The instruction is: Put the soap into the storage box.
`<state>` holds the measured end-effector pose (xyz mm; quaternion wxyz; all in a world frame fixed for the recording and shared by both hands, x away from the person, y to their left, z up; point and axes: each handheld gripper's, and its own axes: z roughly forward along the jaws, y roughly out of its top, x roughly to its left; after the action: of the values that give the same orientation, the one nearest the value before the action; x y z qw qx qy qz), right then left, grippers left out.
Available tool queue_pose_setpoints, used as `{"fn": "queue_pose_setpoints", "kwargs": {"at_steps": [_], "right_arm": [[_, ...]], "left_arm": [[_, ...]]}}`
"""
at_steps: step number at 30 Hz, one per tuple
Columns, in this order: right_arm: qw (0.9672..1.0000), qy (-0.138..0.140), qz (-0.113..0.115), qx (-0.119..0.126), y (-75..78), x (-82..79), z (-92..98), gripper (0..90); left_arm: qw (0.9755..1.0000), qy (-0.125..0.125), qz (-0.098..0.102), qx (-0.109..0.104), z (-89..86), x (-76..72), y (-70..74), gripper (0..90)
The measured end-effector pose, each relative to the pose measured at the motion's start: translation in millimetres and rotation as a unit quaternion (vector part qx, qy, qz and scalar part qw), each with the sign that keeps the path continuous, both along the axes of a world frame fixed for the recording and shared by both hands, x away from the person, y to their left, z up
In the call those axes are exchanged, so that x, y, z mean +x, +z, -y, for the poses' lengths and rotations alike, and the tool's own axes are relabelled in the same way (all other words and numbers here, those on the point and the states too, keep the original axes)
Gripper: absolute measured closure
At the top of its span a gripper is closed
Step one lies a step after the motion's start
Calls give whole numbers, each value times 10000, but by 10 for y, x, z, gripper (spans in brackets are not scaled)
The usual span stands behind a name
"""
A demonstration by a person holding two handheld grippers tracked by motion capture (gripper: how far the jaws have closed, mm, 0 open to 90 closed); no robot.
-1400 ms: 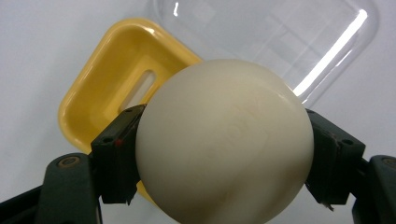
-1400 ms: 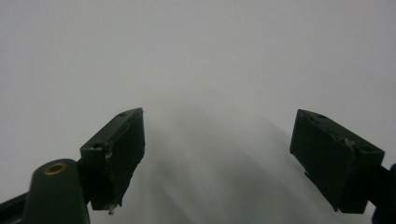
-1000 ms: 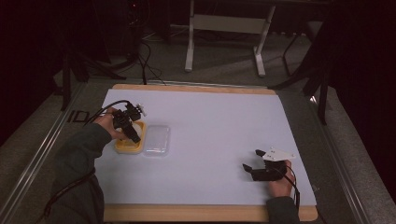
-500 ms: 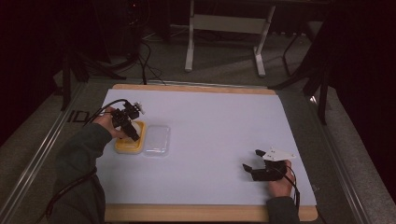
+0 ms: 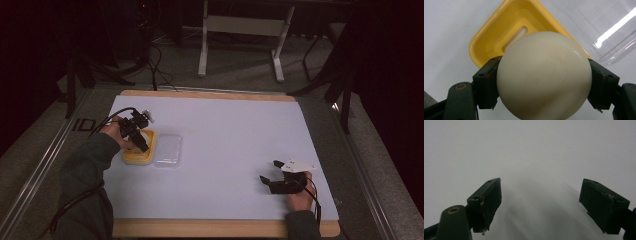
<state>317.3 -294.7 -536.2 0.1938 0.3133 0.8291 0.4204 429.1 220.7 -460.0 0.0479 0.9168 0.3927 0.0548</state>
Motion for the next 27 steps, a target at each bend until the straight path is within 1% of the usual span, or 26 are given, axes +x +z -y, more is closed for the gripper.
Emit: {"fn": "queue_pose_setpoints", "kwargs": {"at_steps": [20,21,23,24,25,26,27], "right_arm": [[10000,6,3,-4,-1,0,-1,176],[10000,5,2,-4,-1,0,-1,176],[10000,7,1,-5,-1,1,-2,176],[10000,8,-2,-7,-1,0,-2,176],[10000,11,1,-6,-1,0,-2,176],[10000,11,2,-5,-1,1,-2,176],[10000,11,4,-6,-1,1,-2,176]], "left_arm": [[9998,43,-193,-55,-31,12,-113,250],[9997,49,-217,-71,-35,17,-121,250],[9986,93,-448,-273,-66,39,-160,247],[9984,74,-453,-326,-71,28,-177,245],[9989,28,-389,-249,-70,22,-175,204],[9990,51,-332,-298,-76,10,-167,180],[9989,43,-306,-348,-80,4,-153,181]]}}
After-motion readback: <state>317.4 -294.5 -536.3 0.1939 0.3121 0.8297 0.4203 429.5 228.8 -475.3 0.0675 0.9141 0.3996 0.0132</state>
